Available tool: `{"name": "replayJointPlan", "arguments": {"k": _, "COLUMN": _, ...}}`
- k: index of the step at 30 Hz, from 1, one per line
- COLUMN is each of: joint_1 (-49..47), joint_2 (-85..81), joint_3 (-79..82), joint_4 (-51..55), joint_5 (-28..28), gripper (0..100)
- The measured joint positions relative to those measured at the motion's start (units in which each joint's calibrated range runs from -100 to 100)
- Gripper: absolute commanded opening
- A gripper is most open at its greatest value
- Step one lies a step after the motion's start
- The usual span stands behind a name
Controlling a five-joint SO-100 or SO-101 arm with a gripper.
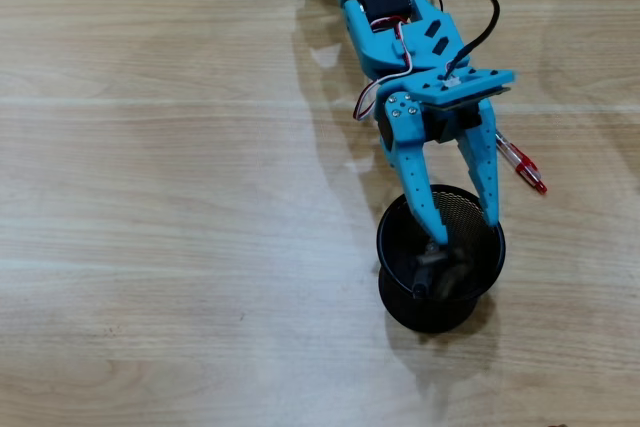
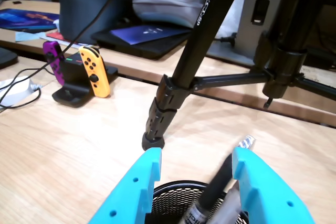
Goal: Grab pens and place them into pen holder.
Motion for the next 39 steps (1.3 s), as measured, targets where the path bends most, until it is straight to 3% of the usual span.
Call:
{"name": "replayJointPlan", "arguments": {"k": 5, "joint_1": -0.1, "joint_2": 0.0, "joint_3": 0.0, "joint_4": 0.0, "joint_5": 0.1, "gripper": 13}}
{"name": "replayJointPlan", "arguments": {"k": 9, "joint_1": -1.3, "joint_2": -1.9, "joint_3": 0.0, "joint_4": 3.5, "joint_5": 3.3, "gripper": 7}}
{"name": "replayJointPlan", "arguments": {"k": 11, "joint_1": -2.6, "joint_2": -4.5, "joint_3": 0.0, "joint_4": 8.0, "joint_5": 4.8, "gripper": 2}}
{"name": "replayJointPlan", "arguments": {"k": 18, "joint_1": -5.7, "joint_2": -15.1, "joint_3": 0.0, "joint_4": 28.7, "joint_5": 9.6, "gripper": 2}}
{"name": "replayJointPlan", "arguments": {"k": 26, "joint_1": -12.6, "joint_2": -22.5, "joint_3": 0.0, "joint_4": 50.7, "joint_5": 10.2, "gripper": 2}}
{"name": "replayJointPlan", "arguments": {"k": 39, "joint_1": -24.2, "joint_2": -21.0, "joint_3": -0.1, "joint_4": 61.4, "joint_5": 10.5, "gripper": 3}}
